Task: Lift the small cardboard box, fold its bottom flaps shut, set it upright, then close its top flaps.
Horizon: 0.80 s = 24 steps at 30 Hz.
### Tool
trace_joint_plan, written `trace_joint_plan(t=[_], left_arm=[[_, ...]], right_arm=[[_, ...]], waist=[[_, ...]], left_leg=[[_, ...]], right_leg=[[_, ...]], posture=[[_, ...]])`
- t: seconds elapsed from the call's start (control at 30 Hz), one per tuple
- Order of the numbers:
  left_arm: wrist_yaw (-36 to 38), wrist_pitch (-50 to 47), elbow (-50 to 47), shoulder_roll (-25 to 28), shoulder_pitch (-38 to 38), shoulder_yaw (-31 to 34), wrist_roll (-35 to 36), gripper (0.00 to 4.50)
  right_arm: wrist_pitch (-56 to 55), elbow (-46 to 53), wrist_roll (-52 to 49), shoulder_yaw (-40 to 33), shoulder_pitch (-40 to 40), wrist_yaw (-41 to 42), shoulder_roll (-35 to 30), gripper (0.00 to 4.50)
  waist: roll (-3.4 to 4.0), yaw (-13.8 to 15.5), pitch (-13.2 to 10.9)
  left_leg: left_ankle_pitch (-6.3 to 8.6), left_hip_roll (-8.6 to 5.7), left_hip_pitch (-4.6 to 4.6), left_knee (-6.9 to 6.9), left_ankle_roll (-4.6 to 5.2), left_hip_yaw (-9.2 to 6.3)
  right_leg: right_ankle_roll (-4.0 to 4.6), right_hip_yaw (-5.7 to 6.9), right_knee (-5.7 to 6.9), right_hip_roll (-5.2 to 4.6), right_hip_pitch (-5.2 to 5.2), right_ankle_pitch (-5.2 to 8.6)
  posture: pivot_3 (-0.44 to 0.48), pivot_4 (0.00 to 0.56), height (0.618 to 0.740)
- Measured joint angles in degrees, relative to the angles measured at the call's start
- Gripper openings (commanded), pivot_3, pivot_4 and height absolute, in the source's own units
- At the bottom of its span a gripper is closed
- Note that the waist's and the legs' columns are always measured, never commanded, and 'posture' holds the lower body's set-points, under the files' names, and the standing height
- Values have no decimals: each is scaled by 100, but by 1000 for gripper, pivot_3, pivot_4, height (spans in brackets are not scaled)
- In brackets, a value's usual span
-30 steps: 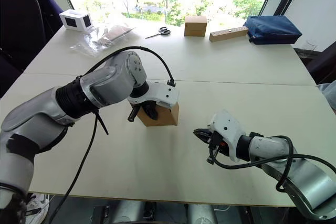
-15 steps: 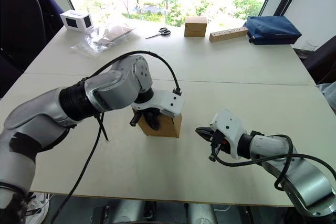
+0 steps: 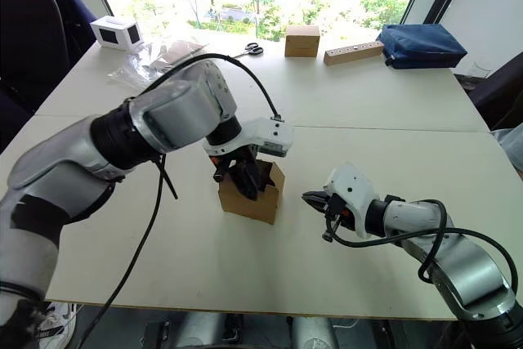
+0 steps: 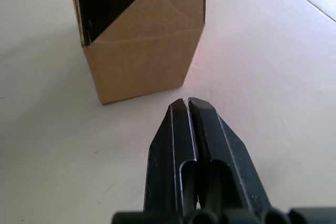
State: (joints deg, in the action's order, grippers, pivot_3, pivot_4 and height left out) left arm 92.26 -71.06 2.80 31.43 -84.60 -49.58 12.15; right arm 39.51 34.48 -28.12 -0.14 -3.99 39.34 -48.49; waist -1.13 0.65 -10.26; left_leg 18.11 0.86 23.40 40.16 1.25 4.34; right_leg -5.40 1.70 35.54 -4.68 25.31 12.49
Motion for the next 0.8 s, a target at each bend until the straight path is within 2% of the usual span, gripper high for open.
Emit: trace_joint_plan(t=[0.17,0.3,0.4,0.5,0.53,0.57,0.67,0.8], left_arm=[[-364,-108,644,-192,-37,1510,567,1702],[-1478,136,1046,-534,474,3453,953,1702],[-2065,195,1130,-535,814,4098,1056,1702],[-2464,408,1049,-437,1196,4612,1162,1048],[-2560,582,968,-342,1520,4916,1233,608],[-2679,893,770,-83,2224,5378,1320,224],[-2744,1308,558,342,3467,5619,1325,108],[-2635,1743,51,506,4382,5456,1342,108]], right_arm=[[0,-82,-247,-410,-14,167,55,0],[104,-125,-815,-1030,-165,143,335,0],[228,-130,-1127,-1252,-318,82,430,0],[433,-137,-1454,-1375,-485,53,434,0],[528,-124,-1582,-1387,-607,57,414,0],[685,-98,-1749,-1374,-786,114,296,0],[880,-97,-1876,-1349,-901,216,77,0],[1031,-44,-2055,-1086,-1159,278,69,0]], waist=[[0,13,0],[6,-19,4],[7,-16,4],[18,-6,10],[37,-46,21],[50,-137,29],[27,-129,21],[23,10,22]], left_leg=[[0,-1,1,5,0,0],[0,7,-8,5,-1,0],[-3,0,-11,5,-6,-1],[-6,-2,-18,5,-12,5],[-6,3,-25,2,-12,10],[-9,7,-35,-7,-16,14],[-23,10,-27,-8,-41,0],[-20,5,-20,-1,-36,-1]], right_leg=[[-2,1,1,-4,-3,0],[-3,0,22,-6,-3,-1],[-2,1,46,-5,3,0],[-1,-5,50,-6,3,0],[-1,-14,50,-8,2,0],[0,-20,53,-10,2,0],[8,2,55,2,3,5],[9,5,53,-17,-2,3]], posture=[[0,150,740],[0,150,740],[0,150,740],[0,150,740],[0,150,740],[0,150,740],[0,150,740],[0,150,740]])
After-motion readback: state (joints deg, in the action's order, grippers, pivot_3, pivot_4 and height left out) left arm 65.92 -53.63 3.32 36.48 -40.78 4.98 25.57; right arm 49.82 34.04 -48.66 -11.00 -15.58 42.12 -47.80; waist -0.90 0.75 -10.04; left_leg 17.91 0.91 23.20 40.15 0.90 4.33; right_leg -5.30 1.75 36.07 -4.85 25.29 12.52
